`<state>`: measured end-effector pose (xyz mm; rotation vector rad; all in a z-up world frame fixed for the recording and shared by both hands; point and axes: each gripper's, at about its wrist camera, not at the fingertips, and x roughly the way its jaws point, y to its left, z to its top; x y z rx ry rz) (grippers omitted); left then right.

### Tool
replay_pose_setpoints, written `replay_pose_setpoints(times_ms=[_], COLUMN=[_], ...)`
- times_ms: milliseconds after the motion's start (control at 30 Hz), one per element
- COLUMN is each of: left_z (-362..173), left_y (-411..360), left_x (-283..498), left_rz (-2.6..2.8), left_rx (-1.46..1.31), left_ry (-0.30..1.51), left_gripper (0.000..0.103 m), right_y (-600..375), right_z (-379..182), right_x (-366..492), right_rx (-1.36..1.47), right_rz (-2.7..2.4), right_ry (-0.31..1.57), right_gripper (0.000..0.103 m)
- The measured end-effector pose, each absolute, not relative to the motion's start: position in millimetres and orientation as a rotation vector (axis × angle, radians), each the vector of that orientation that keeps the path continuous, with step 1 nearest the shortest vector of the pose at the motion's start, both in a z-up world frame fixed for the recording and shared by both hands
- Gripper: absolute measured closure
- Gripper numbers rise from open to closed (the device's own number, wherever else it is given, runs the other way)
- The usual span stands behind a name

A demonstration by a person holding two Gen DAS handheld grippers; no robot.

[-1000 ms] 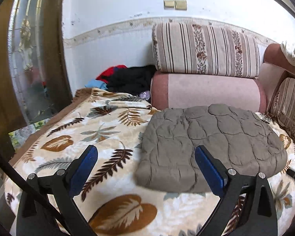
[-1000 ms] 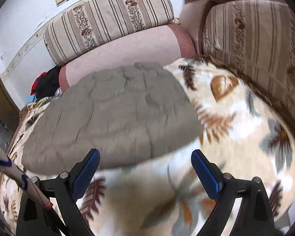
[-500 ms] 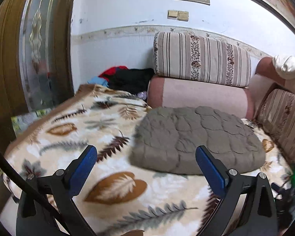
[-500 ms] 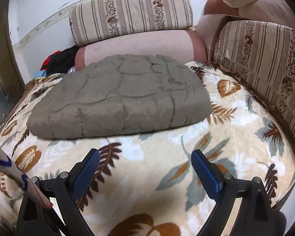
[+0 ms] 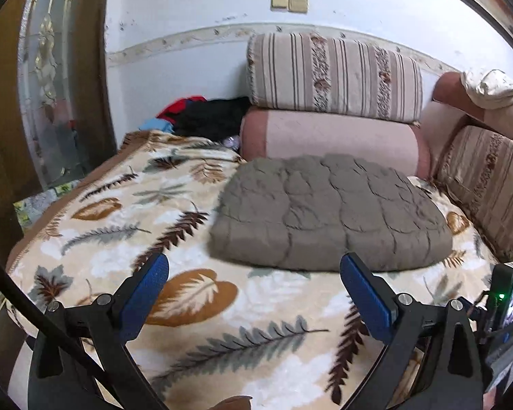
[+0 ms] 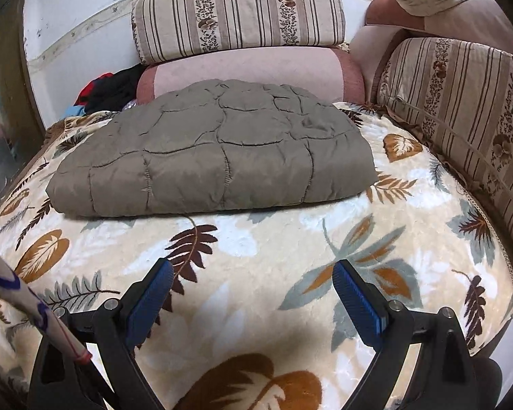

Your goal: Fold large clothes

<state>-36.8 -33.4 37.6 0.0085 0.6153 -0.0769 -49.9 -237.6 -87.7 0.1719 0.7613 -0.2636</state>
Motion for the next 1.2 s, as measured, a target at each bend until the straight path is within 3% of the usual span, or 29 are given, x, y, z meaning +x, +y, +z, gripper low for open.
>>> replay_pose_setpoints(times_ms=[1200], left_z=[-13], left_y=[-53], left_x=[-17], left_rz=[-0.112], left_rx=[0.056], left_ry=[0.869], left_gripper=[0.003], right_y=[-222], right_z=[-102], right_x=[-48], right_rx=[0.099], right_rz=[-0.269], right_ry=[0.847], right_gripper=[0.007])
